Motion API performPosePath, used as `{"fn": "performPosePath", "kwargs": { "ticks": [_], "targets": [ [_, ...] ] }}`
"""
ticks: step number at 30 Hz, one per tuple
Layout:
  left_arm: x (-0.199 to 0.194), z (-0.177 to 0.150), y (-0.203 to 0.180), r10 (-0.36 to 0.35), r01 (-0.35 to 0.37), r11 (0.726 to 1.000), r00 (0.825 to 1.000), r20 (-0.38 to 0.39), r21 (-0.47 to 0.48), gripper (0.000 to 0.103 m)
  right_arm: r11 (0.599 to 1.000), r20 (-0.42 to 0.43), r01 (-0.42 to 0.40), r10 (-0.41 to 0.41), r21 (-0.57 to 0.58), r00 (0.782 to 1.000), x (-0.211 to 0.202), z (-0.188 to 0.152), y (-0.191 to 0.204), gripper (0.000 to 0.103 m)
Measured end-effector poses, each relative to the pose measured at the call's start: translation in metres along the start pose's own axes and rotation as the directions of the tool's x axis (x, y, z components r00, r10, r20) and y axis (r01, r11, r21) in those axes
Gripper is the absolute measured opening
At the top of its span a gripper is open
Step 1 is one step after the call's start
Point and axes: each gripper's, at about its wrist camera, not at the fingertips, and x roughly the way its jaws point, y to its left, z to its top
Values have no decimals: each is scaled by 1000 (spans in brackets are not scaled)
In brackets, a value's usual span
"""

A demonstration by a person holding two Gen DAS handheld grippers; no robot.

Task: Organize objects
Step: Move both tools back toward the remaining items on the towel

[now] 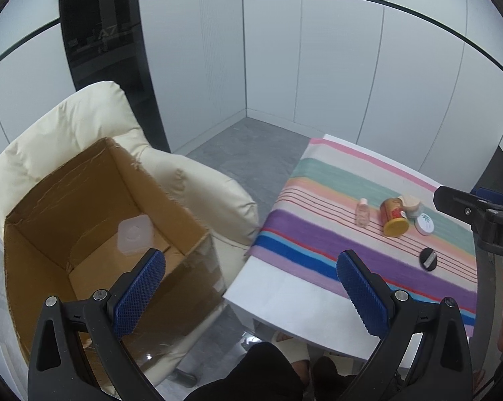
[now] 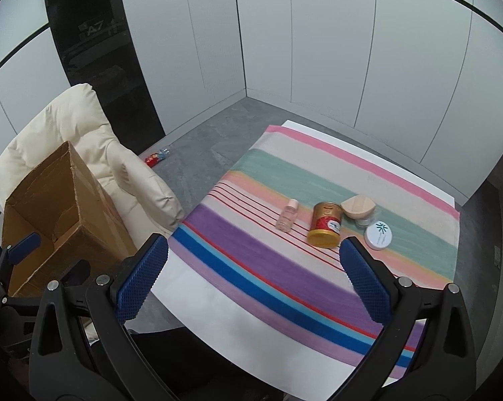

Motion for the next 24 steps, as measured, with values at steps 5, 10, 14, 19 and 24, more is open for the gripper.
{"fn": "performPosePath", "kwargs": {
  "ticks": [5,10,14,19,24],
  "targets": [
    [1,1,-16,-28,28,999,1000,-5,20,103,999,0,25,-25,23,1000,-4,-5,-19,103],
    [3,2,-34,-52,52,998,999,-11,44,103,997,-4,50,-49,52,999,-9,-10,-39,103],
    [4,2,-46,-70,71,996,997,-16,60,103,995,-7,67,-67,74,998,-14,-15,-54,103],
    [6,5,-60,-90,92,993,996,-21,81,103,991,-10,90,-89,99,996,-20,-22,-71,103],
    [8,9,-71,-111,112,990,994,-25,87,103,987,-14,112,-111,116,994,-28,-29,-88,103]
  ]
}}
